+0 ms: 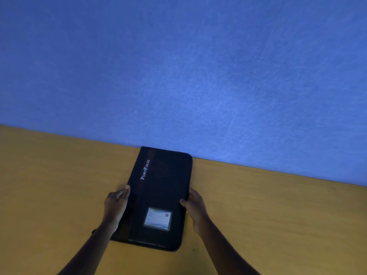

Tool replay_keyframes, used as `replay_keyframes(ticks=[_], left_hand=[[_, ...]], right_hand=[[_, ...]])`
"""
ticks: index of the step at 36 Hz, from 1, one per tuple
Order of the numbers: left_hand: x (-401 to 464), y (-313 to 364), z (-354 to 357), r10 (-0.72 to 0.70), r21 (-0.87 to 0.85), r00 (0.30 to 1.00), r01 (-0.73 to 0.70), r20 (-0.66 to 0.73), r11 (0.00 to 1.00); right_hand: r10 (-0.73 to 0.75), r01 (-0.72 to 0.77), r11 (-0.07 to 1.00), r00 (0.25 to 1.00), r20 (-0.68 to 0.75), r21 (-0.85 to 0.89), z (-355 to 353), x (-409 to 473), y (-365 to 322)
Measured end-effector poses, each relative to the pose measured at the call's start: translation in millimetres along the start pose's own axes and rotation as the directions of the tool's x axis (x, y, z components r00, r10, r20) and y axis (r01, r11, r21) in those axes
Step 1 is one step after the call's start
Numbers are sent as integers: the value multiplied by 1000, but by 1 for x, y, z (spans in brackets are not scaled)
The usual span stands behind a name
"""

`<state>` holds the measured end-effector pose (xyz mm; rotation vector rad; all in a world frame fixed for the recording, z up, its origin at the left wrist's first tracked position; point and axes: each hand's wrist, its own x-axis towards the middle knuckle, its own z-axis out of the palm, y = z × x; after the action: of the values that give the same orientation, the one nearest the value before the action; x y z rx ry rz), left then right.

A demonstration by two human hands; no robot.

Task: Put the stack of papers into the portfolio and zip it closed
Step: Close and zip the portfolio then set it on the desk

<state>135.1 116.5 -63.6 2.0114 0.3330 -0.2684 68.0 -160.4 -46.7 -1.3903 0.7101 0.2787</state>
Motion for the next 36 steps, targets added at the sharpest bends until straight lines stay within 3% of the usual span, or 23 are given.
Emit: replay_keyframes(ticks=[8,14,18,21,27,36], left_hand=[[1,3,3,-16,167,999,24,-46,986],[-6,0,19,-68,492,993,108,-99,864],[-29,2,41,22,529,995,32,-95,848],[-48,9,61,122,585,991,-64,-59,809],[-81,45,96,319,596,938,-336,137,729],[-107,159,132,553,531,810,-560,193,636]], right_hand=[[-37,34,995,999,-28,-95,2,6,4],[-85,78,976,996,-27,-202,-5,-5,1],[-157,106,886,985,-76,-451,-26,-13,1],[-269,174,738,962,-47,-652,-57,-18,1],[-525,230,420,851,-28,-878,-141,-31,-20],[-857,158,128,515,-29,-979,-269,-65,-108]])
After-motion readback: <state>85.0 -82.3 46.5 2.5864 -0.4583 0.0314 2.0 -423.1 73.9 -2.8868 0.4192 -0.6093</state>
